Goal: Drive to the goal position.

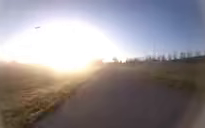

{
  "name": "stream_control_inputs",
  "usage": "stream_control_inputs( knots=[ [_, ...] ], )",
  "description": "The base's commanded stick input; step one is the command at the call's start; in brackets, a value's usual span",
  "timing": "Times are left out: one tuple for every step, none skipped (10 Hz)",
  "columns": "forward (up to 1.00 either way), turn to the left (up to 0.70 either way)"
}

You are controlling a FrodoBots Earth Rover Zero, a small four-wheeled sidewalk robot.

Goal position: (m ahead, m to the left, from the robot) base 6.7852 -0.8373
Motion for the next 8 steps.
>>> stream_control_inputs(
  knots=[
    [1.0,-0.08],
    [1.0,0.0],
    [1.0,0.0],
    [1.0,0.0],
    [1.0,0.0],
    [1.0,0.0],
    [1.0,0.0],
    [1.0,0.0]
  ],
)
